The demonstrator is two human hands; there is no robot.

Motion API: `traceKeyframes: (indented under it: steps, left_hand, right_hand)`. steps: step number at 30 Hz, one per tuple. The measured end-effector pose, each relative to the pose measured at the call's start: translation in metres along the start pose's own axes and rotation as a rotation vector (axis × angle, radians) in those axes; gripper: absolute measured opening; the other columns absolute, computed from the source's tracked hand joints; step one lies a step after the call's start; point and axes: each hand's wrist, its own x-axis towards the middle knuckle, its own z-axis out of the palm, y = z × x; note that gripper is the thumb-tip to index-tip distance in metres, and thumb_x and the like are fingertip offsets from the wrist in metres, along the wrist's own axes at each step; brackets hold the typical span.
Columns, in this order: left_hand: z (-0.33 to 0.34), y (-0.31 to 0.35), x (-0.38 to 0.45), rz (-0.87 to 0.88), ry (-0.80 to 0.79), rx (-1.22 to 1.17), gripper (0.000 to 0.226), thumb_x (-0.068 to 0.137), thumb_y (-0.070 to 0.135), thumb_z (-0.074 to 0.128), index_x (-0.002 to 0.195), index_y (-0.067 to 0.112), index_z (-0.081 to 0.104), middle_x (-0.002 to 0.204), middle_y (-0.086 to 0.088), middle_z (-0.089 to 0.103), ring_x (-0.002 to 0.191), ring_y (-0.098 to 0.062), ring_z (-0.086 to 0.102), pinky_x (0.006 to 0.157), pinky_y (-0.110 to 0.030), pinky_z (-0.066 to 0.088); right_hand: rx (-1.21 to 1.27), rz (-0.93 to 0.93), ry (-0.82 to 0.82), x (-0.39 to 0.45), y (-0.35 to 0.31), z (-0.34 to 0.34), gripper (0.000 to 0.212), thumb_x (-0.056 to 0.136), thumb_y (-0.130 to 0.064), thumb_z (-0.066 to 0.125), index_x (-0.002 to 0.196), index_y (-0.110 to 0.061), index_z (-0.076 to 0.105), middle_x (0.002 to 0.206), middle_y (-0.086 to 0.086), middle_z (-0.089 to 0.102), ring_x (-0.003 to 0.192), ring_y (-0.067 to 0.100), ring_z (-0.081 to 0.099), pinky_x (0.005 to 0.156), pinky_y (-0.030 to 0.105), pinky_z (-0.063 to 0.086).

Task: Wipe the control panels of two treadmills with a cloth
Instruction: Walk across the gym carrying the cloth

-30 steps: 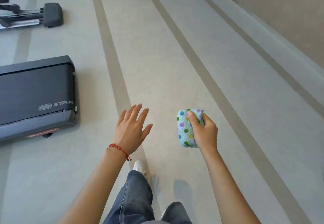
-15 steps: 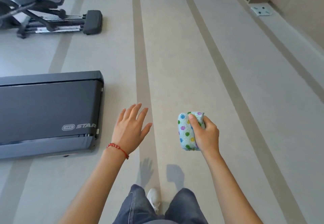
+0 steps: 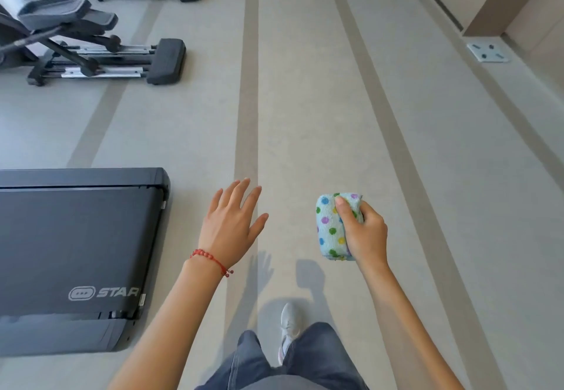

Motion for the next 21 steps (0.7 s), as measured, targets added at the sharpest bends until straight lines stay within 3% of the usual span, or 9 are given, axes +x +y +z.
traceKeyframes:
  steps: [5, 8, 12, 15, 18, 21]
  left_hand:
    - [0.008, -0.018, 0.103, -0.037, 0.022, 0.014, 0.054, 0.089, 0.043, 0.036, 0.118, 0.004, 0.061, 0.123, -0.019, 0.059, 0.111, -0.037, 0.057, 0.091, -0.052, 0.046]
    - [0.024, -0.034, 0.163, -0.052, 0.02, 0.018, 0.055, 0.09, 0.044, 0.035, 0.119, 0.005, 0.06, 0.124, -0.019, 0.058, 0.112, -0.037, 0.056, 0.092, -0.053, 0.045]
    - [0.054, -0.064, 0.255, -0.051, 0.038, 0.013, 0.055, 0.09, 0.044, 0.036, 0.12, 0.005, 0.06, 0.125, -0.019, 0.057, 0.113, -0.037, 0.055, 0.093, -0.052, 0.044]
    - [0.07, -0.088, 0.33, -0.054, 0.034, 0.01, 0.05, 0.09, 0.042, 0.043, 0.119, 0.005, 0.06, 0.124, -0.019, 0.058, 0.113, -0.037, 0.055, 0.093, -0.052, 0.045]
    - [0.082, -0.11, 0.403, -0.045, 0.021, -0.011, 0.046, 0.086, 0.035, 0.064, 0.119, 0.003, 0.06, 0.123, -0.021, 0.058, 0.112, -0.04, 0.057, 0.092, -0.055, 0.044]
    - [0.089, -0.129, 0.476, -0.017, 0.01, -0.008, 0.05, 0.091, 0.044, 0.05, 0.117, 0.004, 0.062, 0.121, -0.02, 0.059, 0.111, -0.038, 0.057, 0.091, -0.053, 0.045]
  right_hand:
    - [0.005, 0.021, -0.018, 0.107, -0.034, 0.019, 0.027, 0.084, -0.039, 0.062, 0.065, -0.021, 0.056, 0.065, -0.007, 0.057, 0.062, 0.008, 0.056, 0.053, 0.016, 0.044]
    - [0.004, 0.014, -0.034, 0.168, -0.046, 0.039, 0.026, 0.085, -0.037, 0.062, 0.065, -0.022, 0.056, 0.065, -0.008, 0.057, 0.062, 0.006, 0.056, 0.051, 0.013, 0.044]
    - [-0.008, -0.003, -0.044, 0.258, -0.062, 0.075, 0.026, 0.085, -0.036, 0.062, 0.064, -0.021, 0.056, 0.064, -0.007, 0.056, 0.062, 0.008, 0.055, 0.058, 0.021, 0.045]
    - [-0.004, 0.011, -0.048, 0.33, -0.082, 0.105, 0.026, 0.085, -0.036, 0.062, 0.064, -0.022, 0.055, 0.063, -0.008, 0.055, 0.06, 0.006, 0.053, 0.053, 0.015, 0.044]
    - [-0.035, -0.014, -0.042, 0.397, -0.107, 0.129, 0.03, 0.085, -0.036, 0.062, 0.061, -0.022, 0.051, 0.061, -0.008, 0.052, 0.057, 0.005, 0.05, 0.045, 0.005, 0.037]
    - [-0.043, -0.015, -0.01, 0.46, -0.13, 0.146, 0.031, 0.086, -0.036, 0.062, 0.06, -0.022, 0.05, 0.06, -0.008, 0.051, 0.056, 0.005, 0.049, 0.045, 0.005, 0.036]
